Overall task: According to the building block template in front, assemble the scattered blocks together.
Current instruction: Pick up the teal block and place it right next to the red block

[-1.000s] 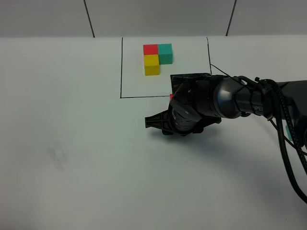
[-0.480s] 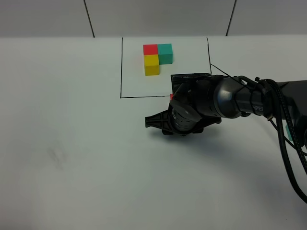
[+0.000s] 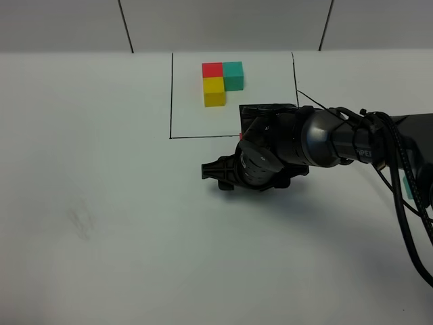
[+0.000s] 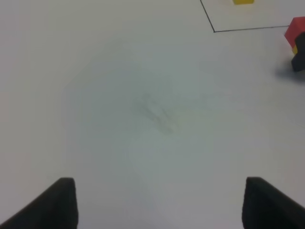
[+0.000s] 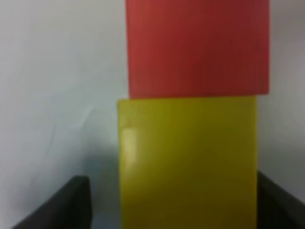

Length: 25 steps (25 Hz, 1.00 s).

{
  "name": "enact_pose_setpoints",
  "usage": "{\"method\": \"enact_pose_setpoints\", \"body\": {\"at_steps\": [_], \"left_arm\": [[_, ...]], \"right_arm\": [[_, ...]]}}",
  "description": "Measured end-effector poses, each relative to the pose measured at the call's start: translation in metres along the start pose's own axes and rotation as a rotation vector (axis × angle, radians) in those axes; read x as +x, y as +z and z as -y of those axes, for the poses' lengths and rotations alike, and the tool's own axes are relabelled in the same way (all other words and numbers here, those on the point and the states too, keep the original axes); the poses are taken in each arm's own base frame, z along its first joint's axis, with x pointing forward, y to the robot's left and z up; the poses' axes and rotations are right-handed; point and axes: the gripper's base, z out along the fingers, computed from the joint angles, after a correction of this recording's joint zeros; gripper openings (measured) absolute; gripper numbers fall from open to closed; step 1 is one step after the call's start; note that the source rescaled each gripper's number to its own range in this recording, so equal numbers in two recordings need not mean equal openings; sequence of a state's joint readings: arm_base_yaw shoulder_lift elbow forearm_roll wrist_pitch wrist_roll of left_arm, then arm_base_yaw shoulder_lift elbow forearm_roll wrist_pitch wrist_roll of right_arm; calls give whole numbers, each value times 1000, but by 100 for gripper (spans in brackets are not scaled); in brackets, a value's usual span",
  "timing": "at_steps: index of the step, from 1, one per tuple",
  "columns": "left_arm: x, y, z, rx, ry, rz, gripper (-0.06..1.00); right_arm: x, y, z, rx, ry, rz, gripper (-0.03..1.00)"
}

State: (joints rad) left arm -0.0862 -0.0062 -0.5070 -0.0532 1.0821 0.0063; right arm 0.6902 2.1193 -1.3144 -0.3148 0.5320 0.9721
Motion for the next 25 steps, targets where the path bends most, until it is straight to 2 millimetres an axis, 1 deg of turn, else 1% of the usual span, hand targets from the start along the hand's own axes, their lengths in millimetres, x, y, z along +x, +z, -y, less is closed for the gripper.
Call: {"method": "enact_pose_setpoints", "body": {"at_steps": [1, 3, 4, 7, 9, 12, 14, 20, 22, 25], "left_arm": [[0, 0, 0, 0, 0, 0, 57], [0, 0, 0, -1, 0, 0, 57], [0, 0, 0, -1, 0, 0, 57], [0, 0, 0, -1, 0, 0, 57], [0, 0, 0, -1, 0, 0, 57], [0, 0, 0, -1, 0, 0, 57], [0, 0, 0, -1, 0, 0, 57], [0, 0, 0, -1, 0, 0, 57], [0, 0, 0, -1, 0, 0, 57], [0, 0, 0, -1, 0, 0, 57]], "right_arm": [[0, -2, 0, -2, 3, 1, 48], [0, -7, 2, 0, 9, -1, 60], [-2, -13, 1, -5, 9, 9, 66], [-10, -39, 3, -7, -20, 37, 76], [-16, -56, 11, 27, -55, 48, 78], [-28, -82, 35, 103, -77, 44, 79], [-37, -99, 56, 151, -75, 30, 79], [-53, -146, 117, 243, -24, -16, 77], [-57, -161, 142, 264, 0, -9, 77], [-52, -180, 180, 279, 45, -6, 76]]}}
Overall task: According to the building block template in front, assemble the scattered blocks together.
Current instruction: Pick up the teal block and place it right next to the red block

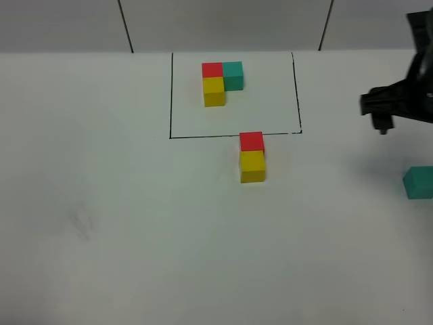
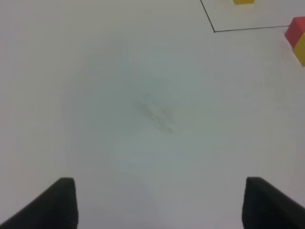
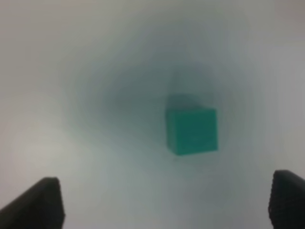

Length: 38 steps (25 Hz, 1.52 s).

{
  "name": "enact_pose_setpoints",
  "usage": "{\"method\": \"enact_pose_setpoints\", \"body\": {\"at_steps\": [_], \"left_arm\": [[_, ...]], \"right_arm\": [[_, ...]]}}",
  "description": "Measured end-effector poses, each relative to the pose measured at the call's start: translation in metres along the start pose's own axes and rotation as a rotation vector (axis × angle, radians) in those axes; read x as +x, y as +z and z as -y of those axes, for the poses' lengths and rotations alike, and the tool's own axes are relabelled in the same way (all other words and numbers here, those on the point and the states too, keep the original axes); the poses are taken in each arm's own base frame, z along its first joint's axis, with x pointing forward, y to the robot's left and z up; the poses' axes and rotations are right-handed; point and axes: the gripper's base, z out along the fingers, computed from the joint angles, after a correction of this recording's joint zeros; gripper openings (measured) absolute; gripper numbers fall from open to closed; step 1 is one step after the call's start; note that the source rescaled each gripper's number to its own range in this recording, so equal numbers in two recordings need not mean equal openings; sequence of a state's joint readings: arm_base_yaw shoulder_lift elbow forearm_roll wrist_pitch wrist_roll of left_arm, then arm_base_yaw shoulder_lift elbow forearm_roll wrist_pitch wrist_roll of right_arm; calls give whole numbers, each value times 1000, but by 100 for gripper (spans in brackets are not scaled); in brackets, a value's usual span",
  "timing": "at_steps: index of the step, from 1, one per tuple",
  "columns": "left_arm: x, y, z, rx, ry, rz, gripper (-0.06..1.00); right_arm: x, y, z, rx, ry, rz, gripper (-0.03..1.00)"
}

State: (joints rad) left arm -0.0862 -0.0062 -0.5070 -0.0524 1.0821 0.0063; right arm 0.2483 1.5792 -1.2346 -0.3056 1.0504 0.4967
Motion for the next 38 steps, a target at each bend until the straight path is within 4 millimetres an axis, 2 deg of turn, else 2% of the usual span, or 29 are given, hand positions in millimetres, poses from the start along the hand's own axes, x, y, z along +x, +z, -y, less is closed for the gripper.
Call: {"method": "enact_pose_setpoints", "body": {"at_steps": [4, 7, 12, 24, 38], "left_arm": [[0, 0, 0, 0, 1, 0, 57], [0, 0, 0, 0, 1, 0, 57], [0, 0, 0, 0, 1, 0, 57], [0, 0, 0, 0, 1, 0, 57], [0, 0, 0, -1, 1, 0, 57]], "right_arm": [[7, 4, 40, -59, 63, -9, 73], [11, 19, 51, -130, 58, -4, 72], [21, 43, 53, -177, 16, 44, 71], [23, 119, 49, -145, -7, -79, 71], [29, 153, 57, -136, -51, -150, 71]]}}
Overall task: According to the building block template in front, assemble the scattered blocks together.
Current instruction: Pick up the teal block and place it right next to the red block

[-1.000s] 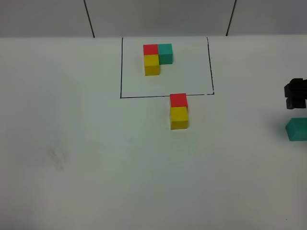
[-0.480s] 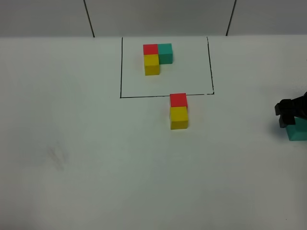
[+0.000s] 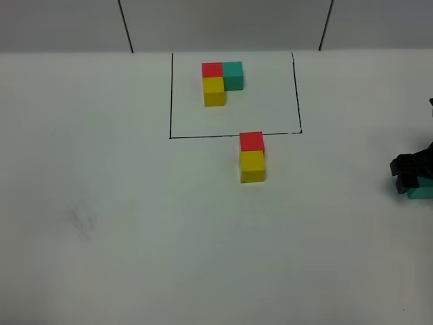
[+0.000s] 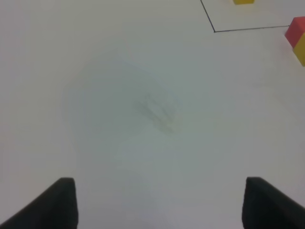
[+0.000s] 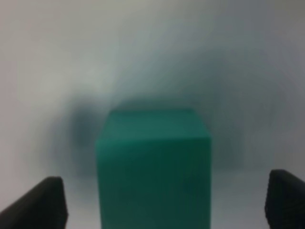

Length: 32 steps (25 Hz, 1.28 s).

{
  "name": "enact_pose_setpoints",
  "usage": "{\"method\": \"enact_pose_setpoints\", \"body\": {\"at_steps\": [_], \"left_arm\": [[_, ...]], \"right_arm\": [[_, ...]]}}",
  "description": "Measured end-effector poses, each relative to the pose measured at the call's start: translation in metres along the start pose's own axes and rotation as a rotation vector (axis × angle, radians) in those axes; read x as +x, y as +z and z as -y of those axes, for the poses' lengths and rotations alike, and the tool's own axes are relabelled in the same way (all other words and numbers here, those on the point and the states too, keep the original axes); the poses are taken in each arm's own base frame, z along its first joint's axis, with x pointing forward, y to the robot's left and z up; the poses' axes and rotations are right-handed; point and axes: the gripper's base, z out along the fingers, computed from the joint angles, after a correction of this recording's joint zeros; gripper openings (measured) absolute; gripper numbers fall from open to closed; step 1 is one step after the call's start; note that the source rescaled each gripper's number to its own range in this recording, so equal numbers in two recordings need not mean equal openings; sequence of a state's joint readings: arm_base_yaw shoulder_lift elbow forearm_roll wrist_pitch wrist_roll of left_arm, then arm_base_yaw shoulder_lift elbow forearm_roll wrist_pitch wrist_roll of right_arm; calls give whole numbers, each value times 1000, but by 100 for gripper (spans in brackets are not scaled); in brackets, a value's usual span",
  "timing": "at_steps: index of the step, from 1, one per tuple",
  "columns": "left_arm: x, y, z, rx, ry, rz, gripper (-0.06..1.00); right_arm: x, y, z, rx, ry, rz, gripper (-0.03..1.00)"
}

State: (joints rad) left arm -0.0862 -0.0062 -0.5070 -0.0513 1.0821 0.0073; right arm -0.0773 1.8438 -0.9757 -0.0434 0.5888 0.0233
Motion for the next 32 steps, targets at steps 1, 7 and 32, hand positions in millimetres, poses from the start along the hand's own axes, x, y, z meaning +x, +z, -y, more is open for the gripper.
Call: {"method": "enact_pose_setpoints", "body": {"at_steps": [1, 7, 32], "left_arm": [[0, 0, 0, 0, 0, 0, 57], [0, 0, 0, 0, 0, 0, 57], [0, 0, 0, 0, 0, 0, 57]], "right_arm": [[-1, 1, 0, 0, -4, 6, 70], [-2, 3, 0, -7, 6, 17, 47], [-32, -41, -83, 76, -1062, 68, 1]]}}
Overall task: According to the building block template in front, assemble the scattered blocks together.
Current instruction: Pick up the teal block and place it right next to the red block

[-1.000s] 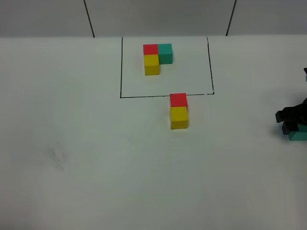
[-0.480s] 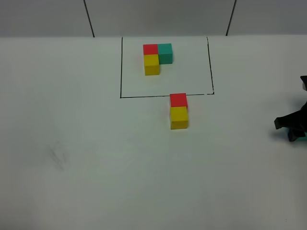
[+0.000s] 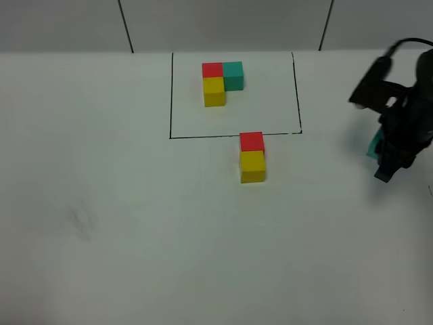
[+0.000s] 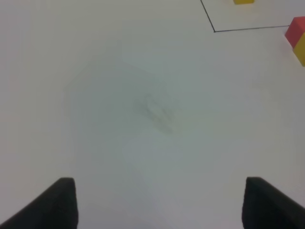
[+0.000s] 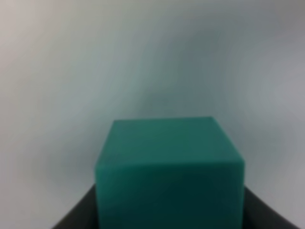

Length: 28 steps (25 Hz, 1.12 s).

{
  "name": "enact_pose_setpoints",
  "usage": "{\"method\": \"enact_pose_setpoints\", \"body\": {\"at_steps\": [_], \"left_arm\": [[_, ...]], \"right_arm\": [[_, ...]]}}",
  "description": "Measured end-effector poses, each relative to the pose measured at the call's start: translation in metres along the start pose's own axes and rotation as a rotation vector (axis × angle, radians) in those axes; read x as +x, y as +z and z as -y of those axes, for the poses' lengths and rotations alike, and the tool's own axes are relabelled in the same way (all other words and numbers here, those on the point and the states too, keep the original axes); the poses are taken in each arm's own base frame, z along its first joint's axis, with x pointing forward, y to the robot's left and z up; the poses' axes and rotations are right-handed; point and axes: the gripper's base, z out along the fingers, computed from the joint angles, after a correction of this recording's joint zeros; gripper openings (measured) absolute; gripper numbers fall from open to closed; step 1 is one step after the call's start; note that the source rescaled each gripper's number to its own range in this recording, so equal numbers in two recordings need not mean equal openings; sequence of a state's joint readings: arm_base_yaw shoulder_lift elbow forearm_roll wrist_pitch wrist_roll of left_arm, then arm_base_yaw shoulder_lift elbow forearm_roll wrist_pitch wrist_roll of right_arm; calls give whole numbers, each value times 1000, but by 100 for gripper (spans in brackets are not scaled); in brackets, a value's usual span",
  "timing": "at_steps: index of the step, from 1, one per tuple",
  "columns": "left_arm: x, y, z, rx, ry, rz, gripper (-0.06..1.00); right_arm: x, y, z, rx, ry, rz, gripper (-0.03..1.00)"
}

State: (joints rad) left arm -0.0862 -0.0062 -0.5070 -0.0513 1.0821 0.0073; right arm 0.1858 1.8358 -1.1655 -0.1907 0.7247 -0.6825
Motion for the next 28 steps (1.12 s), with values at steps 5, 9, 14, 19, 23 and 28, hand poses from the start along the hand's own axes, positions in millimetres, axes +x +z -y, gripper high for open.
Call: {"method": "enact_pose_setpoints", "body": {"at_steps": [5, 9, 14, 19, 23, 28], "left_arm": [[0, 0, 0, 0, 0, 0, 57], [0, 0, 0, 0, 0, 0, 57], [0, 0, 0, 0, 0, 0, 57], [0, 0, 0, 0, 0, 0, 57], [0, 0, 0, 0, 0, 0, 57], [0, 0, 0, 0, 0, 0, 57]], "right_arm": [[-59, -2, -12, 21, -410, 46, 1], [-92, 17, -14, -55, -510, -24, 1], [-119, 30, -10, -118, -573, -50, 1], [-130, 42, -14, -171, -578, 13, 1], [-132, 55, -20, -202, -562, 31, 1], [-138, 56, -19, -174, -528, 85, 1]]}}
